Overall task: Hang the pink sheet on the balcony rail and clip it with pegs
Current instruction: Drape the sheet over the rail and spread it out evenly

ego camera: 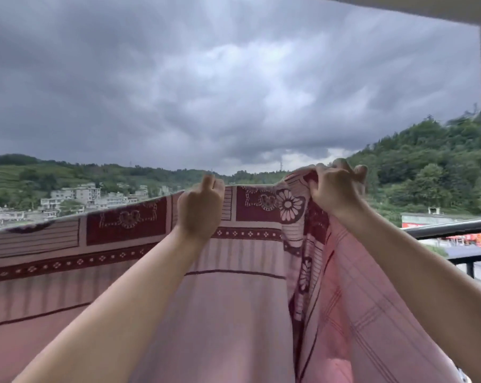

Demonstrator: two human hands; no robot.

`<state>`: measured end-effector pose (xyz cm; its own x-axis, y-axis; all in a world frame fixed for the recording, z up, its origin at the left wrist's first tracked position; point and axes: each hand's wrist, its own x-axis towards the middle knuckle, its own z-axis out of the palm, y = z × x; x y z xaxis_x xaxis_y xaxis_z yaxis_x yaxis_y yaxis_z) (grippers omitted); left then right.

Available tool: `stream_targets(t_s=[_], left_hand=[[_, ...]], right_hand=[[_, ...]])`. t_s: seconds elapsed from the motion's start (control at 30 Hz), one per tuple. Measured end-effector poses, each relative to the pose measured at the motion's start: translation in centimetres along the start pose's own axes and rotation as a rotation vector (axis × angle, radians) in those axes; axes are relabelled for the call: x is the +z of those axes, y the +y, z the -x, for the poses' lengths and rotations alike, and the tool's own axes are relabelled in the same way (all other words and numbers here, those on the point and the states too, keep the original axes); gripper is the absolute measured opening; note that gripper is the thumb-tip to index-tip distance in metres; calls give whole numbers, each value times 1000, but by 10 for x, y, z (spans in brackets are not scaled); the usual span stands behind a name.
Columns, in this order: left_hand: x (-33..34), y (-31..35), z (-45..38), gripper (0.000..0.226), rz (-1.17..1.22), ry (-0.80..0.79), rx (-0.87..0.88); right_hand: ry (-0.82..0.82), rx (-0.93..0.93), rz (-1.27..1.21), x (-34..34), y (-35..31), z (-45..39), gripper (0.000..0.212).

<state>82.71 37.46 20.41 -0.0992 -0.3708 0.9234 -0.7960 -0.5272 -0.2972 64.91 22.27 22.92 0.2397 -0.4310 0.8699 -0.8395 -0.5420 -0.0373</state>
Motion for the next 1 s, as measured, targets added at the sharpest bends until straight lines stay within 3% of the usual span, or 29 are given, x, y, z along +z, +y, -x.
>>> stream_targets(t_s=[0.1, 0.13, 0.27, 0.33, 0.4, 0.47, 0.53, 0.63, 0.7, 0.8, 0.83, 0.9, 1.0], left_hand=[[10, 1, -30, 17, -4, 6, -90], [15, 1, -40, 12, 0, -6, -120], [41, 3, -67, 30, -58, -119, -216], [55, 8, -64, 31, -164, -282, -200], [64, 18, -55, 28, -222, -527, -188], [66, 41, -44, 25, -184, -758, -171], [61, 73, -35, 21, -58, -853, -141], [42, 123, -19, 23, 58, -723, -27], [27, 153, -3, 26, 123, -624, -18], [19, 185, 24, 39, 89, -563, -41], [19, 191, 30, 43, 76, -523, -70], [20, 199, 38, 46, 64, -466, -127], [18, 209, 32, 43, -15, -507, -184]], right_hand=[[-132, -9, 107, 15, 21, -36, 63], [-171, 2, 127, 21, 28, -48, 65], [-291, 10, 167, 62, 42, -84, 63], [-386, -33, 95, 84, 44, -83, 61], [-594, -124, -55, 98, 46, -72, 54], [-873, -256, -159, 93, 54, -51, 48], [-1014, -282, -353, 80, 68, -28, 40], [-838, -339, -514, 63, 99, 1, 30], [-606, -399, -503, 64, 121, 24, 32], [-97, -342, -321, 81, 145, 78, 57], [-59, -266, -289, 83, 148, 98, 67], [-228, -114, -334, 91, 147, 129, 71], [-559, 76, -594, 105, 135, 139, 39]])
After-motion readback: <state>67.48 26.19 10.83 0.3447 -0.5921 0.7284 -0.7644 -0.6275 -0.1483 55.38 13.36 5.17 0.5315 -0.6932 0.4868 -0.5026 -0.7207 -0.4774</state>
